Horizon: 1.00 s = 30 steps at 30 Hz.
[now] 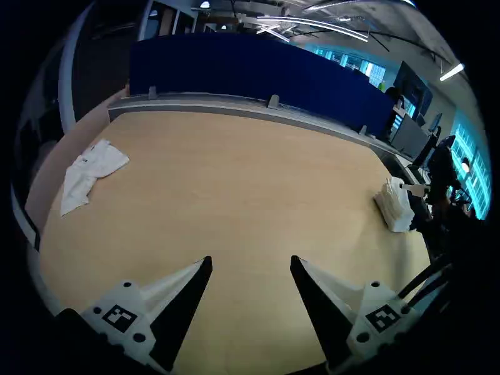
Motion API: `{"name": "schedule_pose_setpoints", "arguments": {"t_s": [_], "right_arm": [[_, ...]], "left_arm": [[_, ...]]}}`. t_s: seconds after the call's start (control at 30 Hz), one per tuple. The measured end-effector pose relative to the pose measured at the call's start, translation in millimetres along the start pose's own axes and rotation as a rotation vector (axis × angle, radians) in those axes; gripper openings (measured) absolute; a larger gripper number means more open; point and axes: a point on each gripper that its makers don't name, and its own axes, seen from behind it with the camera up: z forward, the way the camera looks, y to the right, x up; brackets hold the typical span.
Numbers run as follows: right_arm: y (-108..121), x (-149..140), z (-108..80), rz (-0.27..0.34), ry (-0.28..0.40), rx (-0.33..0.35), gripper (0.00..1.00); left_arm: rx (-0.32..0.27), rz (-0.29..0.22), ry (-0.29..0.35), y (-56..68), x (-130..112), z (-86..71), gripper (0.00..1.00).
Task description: Fold towel
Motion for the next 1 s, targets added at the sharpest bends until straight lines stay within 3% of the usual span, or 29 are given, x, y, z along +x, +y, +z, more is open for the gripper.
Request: {"name": "schedule_pose_setpoints", "arguments": {"t_s": [0.27,0.57,0.73,1.0], "right_arm": [[-1,-9,29.7,0.004,-0.05,-0.001,1.0],[-1,-9,34.7,-0.005,-0.06,-0.009,1.0],[-2,4,18.4,-0.015,-0.022,-0.027,1.0],[-22,33,-28.8,0.017,0.095,-0.036,1.0]], "left_arm": [[0.038,-0.029,-0.001,-17.9,-8,-10.5,0.93],[0.052,-0.044,0.01,-27.0,-8,-14.5,0.93],[0.044,-0.045,0.018,-28.1,-5,-12.3,0.93],[0.018,-0.052,0.033,-28.6,2,-9.2,0.93]]}}
